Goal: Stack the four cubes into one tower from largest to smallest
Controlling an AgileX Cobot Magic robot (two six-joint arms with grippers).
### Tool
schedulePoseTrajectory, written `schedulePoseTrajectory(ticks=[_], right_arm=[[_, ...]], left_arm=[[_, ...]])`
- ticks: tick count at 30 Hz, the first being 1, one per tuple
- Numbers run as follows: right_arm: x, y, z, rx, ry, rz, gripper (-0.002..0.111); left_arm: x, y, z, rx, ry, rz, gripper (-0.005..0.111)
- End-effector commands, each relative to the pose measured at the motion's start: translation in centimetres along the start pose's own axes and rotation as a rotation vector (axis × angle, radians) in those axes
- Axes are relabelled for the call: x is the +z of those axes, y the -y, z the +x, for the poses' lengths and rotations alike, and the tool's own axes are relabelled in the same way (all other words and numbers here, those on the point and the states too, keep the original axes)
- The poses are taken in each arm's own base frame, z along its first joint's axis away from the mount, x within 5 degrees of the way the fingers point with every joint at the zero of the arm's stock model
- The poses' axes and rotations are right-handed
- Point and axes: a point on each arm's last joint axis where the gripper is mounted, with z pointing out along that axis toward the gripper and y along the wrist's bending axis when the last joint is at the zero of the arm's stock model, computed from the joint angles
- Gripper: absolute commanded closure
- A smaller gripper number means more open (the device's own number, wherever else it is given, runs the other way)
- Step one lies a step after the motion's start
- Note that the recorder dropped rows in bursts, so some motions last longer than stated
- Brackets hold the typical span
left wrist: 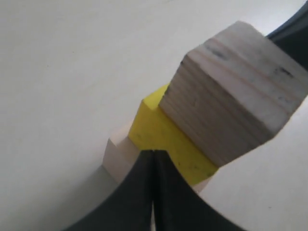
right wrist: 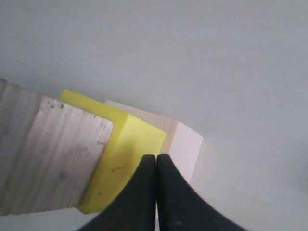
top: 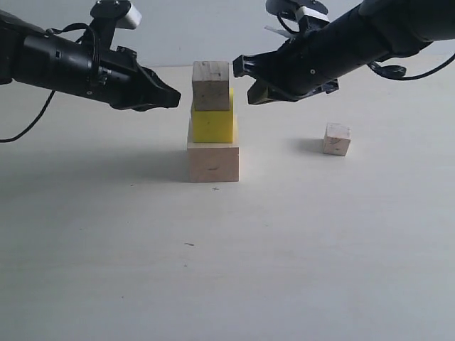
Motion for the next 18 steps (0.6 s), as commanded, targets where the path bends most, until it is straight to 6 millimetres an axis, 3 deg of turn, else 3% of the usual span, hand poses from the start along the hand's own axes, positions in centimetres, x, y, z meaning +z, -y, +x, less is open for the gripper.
schedulePoseTrajectory(ticks=[1,18], right_arm=[[0.6,0.3,0.2,0.007,-0.021,-0.009,0.108],[1.7,0.1,0.5,0.002,-0.023,-0.093,0.108]], left_arm=[[0.9,-0.6,1.3,-0.025,-0.037,-0.003,0.107],[1.9,-1.0,2.2,-0.03,-0.064,0.014,0.107]])
